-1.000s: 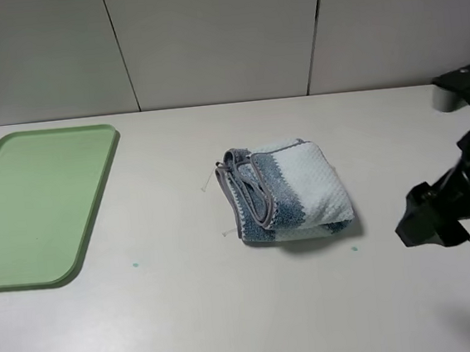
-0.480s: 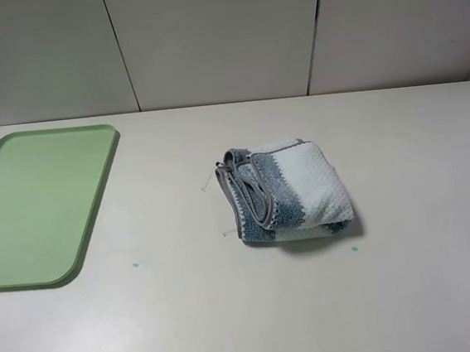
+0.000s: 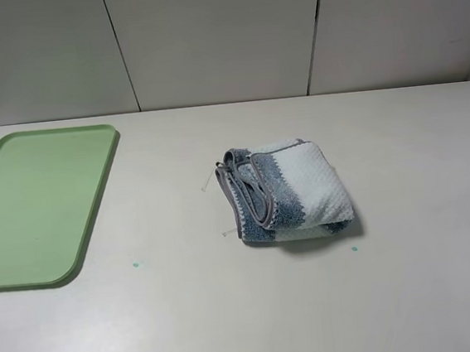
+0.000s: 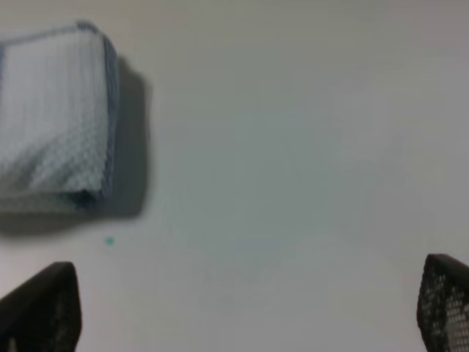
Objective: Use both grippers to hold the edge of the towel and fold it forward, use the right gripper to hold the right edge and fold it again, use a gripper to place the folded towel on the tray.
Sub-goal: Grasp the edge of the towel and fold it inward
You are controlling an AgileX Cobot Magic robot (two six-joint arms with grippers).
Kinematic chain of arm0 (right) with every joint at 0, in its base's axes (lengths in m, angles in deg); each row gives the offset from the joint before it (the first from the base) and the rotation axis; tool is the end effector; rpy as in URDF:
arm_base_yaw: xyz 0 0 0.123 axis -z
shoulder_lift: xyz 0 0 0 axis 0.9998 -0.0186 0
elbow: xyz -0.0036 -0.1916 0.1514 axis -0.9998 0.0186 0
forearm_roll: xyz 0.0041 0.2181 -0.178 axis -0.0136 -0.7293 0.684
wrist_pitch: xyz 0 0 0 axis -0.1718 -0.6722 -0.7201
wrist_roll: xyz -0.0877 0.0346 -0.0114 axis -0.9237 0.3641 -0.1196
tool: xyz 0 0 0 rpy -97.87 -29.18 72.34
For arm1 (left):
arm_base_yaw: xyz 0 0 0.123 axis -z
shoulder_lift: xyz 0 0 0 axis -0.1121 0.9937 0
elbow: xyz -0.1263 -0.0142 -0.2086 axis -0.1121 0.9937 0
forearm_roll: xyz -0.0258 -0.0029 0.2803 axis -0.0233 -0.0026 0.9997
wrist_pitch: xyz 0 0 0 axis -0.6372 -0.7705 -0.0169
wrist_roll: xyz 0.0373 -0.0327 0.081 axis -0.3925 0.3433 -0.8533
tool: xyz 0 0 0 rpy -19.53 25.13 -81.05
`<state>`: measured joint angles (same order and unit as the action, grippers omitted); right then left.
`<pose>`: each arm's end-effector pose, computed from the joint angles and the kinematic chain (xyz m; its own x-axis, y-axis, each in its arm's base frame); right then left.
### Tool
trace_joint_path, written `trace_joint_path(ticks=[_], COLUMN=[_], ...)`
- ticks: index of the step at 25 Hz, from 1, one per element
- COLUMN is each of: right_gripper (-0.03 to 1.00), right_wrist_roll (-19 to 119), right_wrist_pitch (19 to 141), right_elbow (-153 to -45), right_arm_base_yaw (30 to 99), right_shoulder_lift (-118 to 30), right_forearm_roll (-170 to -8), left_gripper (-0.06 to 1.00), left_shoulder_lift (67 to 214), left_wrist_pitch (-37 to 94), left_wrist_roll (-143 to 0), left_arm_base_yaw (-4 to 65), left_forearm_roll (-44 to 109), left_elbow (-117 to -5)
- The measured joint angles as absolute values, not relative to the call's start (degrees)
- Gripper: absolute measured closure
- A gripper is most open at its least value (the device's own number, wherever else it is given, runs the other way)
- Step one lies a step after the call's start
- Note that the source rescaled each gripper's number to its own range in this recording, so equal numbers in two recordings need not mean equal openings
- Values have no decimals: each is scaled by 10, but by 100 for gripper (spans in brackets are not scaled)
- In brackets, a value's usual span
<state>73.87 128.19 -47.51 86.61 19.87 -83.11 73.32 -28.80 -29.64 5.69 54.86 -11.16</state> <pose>0.0954 0.0071 0.2807 -0.5538 0.0154 -0.8325 -0.0476 0.9976 0.0501 0.0793 0.0138 0.2892 -0.5166 -0.0657 -0.8537 -0.1583 0.9872 0.0198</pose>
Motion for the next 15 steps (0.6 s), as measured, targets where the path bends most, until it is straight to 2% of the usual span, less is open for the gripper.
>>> trace_joint_path(ticks=[7,15], right_gripper=[-3,-3], right_wrist_roll=[735,729], right_wrist_pitch=[1284,1284], right_elbow=[-474,-474], right_arm_base_yaw=[866,866], right_shoulder_lift=[290,296], right_forearm_roll=[-830,-831], left_gripper=[-5,-5], left_shoulder_lift=[733,733], left_wrist_pitch=[-288,-288], left_wrist_roll=[-296,-296], left_arm_base_yaw=[57,57], left_forearm_roll=[549,549], left_elbow=[-112,-112])
